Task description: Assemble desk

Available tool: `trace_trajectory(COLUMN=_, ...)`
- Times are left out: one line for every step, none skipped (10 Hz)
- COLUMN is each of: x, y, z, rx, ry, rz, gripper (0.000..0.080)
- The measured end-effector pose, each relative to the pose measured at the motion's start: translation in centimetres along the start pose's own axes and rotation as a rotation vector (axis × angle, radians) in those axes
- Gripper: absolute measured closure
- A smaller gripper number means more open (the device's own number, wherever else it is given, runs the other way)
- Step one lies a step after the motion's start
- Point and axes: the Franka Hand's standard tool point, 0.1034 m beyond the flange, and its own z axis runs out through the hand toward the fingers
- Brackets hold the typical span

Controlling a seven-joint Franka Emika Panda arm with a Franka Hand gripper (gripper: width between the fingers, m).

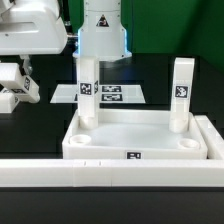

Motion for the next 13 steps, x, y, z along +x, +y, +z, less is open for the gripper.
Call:
trace_trajectory(x=0.4, y=-0.5, z=-1.0, rx=-0.004, ry=0.048, rz=-0.007, gripper=0.0509)
trace_trajectory(x=1.2, y=-1.0, z=-2.2, rx=-0.014, ry=0.114, rz=-0.015, gripper=0.0509)
trace_trajectory(x=1.5, y=-1.3, z=-3.0, rx=-0.017, ry=0.146, rz=-0.022, gripper=0.0509)
trace_trajectory(x=2.2, y=-1.1, z=-3.3, rx=-0.038, ry=0.222, rz=-0.027, gripper=0.0509)
trace_trajectory(x=2.3, y=-0.8, z=-3.2, rx=-0.053, ry=0.291, rz=-0.029, gripper=0.0509)
trace_trajectory(x=2.1, y=-0.6, z=-3.0, rx=-0.062, ry=0.315, rz=-0.027, gripper=0.0509)
trace_trajectory(x=2.4, y=-0.3, z=-3.1, rx=-0.082, ry=0.359, rz=-0.032, gripper=0.0509)
trace_trajectory(x=2.5, y=-0.6, z=-3.1, rx=-0.077, ry=0.354, rz=-0.028, gripper=0.0509)
trace_trajectory(x=3.2, y=-2.0, z=-3.8, rx=-0.068, ry=0.360, rz=-0.035, gripper=0.0509)
trace_trajectory(x=4.3, y=-4.2, z=-4.9, rx=-0.052, ry=0.372, rz=-0.012, gripper=0.0509)
trace_trajectory(x=5.2, y=-6.7, z=-6.0, rx=-0.034, ry=0.377, rz=0.003, gripper=0.0509)
trace_trajectory(x=5.9, y=-8.4, z=-6.7, rx=-0.028, ry=0.383, rz=0.003, gripper=0.0509)
trace_trajectory(x=6.0, y=-9.1, z=-6.7, rx=-0.028, ry=0.384, rz=0.000, gripper=0.0509)
